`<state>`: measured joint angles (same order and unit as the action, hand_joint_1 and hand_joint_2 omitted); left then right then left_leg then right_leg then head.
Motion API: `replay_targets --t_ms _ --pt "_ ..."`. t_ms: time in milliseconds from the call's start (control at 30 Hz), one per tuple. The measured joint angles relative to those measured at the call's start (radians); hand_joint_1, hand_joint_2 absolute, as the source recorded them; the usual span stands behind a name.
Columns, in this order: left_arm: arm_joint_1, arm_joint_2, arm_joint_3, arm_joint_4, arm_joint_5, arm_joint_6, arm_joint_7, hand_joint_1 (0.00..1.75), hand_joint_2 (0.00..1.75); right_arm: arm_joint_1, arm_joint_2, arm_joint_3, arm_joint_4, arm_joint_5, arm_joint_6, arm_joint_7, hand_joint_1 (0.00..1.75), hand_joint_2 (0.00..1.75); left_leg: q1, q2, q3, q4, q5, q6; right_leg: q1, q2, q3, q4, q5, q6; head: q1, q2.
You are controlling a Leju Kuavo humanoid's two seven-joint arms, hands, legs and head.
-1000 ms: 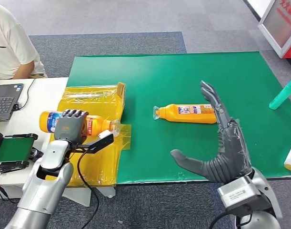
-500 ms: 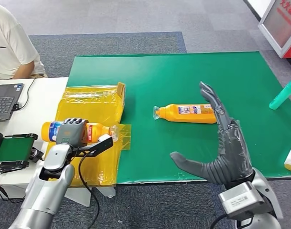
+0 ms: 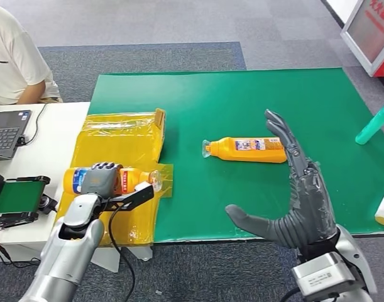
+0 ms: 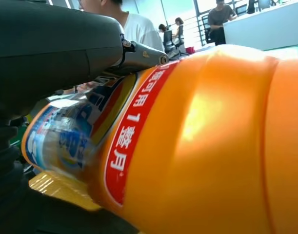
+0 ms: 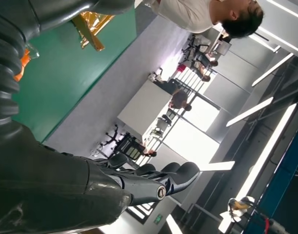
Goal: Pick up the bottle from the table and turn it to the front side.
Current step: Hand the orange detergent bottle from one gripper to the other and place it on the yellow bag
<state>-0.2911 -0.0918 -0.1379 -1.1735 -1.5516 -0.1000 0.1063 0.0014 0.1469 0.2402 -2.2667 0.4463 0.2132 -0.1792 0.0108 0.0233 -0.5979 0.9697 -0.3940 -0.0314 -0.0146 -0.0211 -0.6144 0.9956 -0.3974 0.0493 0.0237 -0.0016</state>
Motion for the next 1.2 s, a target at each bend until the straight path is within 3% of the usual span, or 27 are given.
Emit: replay_targets --t_ms 33,533,800,1000,1200 --pt "0.0 -0.003 0.003 0.003 0.0 0.002 -0.001 0.0 0.0 0.0 0.0 0.001 0.0 0.001 0.0 -0.001 0.0 1.75 0.0 0.0 0.0 0.0 0.0 0.0 0.0 0.0 0.0 0.0 0.0 0.0 0.0 0.0" --pt "-0.002 -0.015 0.024 0.027 0.0 0.022 0.003 0.0 0.0 0.002 -0.002 0.002 -0.002 0.011 -0.001 -0.003 0.0 1.75 0.0 0.0 0.0 0.0 0.0 0.0 0.0 0.0 0.0 0.0 0.0 0.0 0.0 0.0" --pt "0.009 -0.045 0.1 -0.015 0.042 0.049 -0.106 0.0 0.0 0.016 -0.002 0.001 -0.007 0.028 -0.009 -0.001 0.0 1.75 0.0 0.0 0.0 0.0 0.0 0.0 0.0 0.0 0.0 0.0 0.0 0.0 0.0 0.0" --pt "0.044 -0.105 0.145 -0.197 0.309 0.014 -0.205 0.0 0.0 0.043 -0.004 0.0 -0.017 0.043 -0.023 0.003 0.0 1.75 0.0 0.0 0.0 0.0 -0.001 0.0 0.0 0.0 0.0 0.0 0.0 0.0 0.0 0.0" --pt "0.108 -0.133 0.148 -0.425 0.737 -0.093 -0.238 0.0 0.0 0.071 -0.012 -0.01 -0.024 0.044 -0.036 -0.007 0.0 1.75 0.0 0.0 0.0 0.0 -0.001 0.0 0.0 0.0 0.0 0.0 0.0 0.0 0.0 0.0"
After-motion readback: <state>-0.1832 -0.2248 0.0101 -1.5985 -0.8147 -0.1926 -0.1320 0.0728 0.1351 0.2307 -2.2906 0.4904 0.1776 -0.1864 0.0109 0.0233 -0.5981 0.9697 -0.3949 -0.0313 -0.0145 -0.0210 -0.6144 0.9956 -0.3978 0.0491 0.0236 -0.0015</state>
